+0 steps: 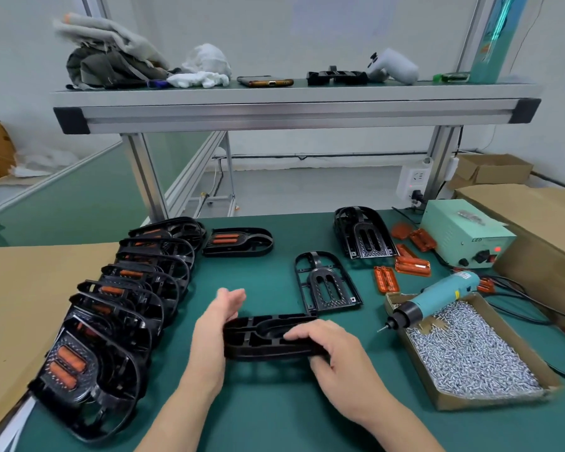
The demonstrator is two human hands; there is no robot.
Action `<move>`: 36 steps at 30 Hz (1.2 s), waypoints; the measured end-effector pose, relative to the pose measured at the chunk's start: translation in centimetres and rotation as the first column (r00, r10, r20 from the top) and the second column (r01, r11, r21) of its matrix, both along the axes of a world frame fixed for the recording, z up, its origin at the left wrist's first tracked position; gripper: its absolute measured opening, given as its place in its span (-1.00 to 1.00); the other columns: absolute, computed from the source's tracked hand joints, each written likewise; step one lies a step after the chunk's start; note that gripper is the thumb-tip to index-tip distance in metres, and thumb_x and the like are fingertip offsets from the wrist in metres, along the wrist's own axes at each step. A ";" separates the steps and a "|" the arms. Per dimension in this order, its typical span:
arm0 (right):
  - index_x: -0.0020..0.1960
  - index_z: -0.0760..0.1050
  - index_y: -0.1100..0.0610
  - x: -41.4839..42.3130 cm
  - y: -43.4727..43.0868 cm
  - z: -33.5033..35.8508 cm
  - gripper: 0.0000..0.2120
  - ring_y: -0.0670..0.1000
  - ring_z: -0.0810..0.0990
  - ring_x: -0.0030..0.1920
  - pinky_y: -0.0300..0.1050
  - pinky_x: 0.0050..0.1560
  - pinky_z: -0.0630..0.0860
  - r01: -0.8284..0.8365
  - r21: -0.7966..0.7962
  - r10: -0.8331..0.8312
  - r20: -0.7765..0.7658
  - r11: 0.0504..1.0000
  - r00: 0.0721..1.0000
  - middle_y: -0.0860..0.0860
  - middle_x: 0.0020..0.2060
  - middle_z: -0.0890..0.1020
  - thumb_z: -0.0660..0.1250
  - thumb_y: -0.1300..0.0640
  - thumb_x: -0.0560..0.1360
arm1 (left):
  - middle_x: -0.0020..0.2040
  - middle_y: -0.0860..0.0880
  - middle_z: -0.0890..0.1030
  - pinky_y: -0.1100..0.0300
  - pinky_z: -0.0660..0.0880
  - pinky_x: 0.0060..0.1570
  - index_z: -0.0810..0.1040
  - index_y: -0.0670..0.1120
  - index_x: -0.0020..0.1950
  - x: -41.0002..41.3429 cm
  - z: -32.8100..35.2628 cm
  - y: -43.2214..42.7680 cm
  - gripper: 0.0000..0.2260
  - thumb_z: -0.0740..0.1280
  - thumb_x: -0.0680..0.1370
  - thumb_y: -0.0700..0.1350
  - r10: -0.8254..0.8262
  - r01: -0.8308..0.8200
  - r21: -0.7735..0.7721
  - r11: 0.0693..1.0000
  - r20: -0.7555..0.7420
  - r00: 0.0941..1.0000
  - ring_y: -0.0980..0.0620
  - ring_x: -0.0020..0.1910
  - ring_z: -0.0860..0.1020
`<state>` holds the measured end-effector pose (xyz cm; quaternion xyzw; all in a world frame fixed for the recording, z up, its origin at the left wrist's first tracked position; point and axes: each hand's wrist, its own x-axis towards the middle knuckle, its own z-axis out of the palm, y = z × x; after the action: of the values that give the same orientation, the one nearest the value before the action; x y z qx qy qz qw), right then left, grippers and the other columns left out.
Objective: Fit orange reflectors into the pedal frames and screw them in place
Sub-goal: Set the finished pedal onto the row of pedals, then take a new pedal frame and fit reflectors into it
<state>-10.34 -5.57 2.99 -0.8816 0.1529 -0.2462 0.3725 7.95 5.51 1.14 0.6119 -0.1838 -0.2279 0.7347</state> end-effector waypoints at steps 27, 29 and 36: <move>-0.20 0.38 0.09 2.9 -19.7 3.7 -0.65 0.13 0.54 -0.11 -0.06 -0.08 0.46 0.493 -0.403 -0.629 -0.601 0.771 0.492 0.00 -0.22 0.52 0.41 -0.15 0.45 | 0.19 0.32 0.55 0.35 0.31 0.33 0.64 0.18 0.16 -1.7 -0.7 1.2 -0.66 0.42 0.51 -0.22 -0.322 0.046 0.425 0.904 0.609 0.725 0.26 0.30 0.45; -0.22 0.38 0.08 3.1 -19.9 3.6 -0.58 0.13 0.54 -0.11 -0.06 -0.08 0.46 0.479 -0.420 -0.627 -0.629 0.771 0.459 -0.01 -0.25 0.49 0.44 -0.23 0.42 | 0.19 0.30 0.56 0.36 0.31 0.33 0.64 0.15 0.17 -1.8 -0.6 1.2 -0.65 0.40 0.51 -0.25 -0.319 0.046 0.417 0.908 0.616 0.720 0.27 0.30 0.45; -0.19 0.43 0.12 3.0 -19.1 4.6 -0.80 0.15 0.59 -0.12 -0.08 -0.13 0.49 0.458 -0.429 -0.619 -0.646 0.778 0.446 0.05 -0.18 0.58 0.42 0.05 0.40 | 0.19 0.23 0.59 0.29 0.33 0.35 0.66 0.09 0.17 -1.7 -0.5 1.2 -0.67 0.39 0.51 -0.27 -0.330 0.063 0.420 0.906 0.605 0.724 0.23 0.29 0.47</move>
<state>-7.39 -24.68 7.59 -0.8350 0.5425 0.0279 0.0875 6.26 6.71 0.67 0.7560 -0.4512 -0.1039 0.4627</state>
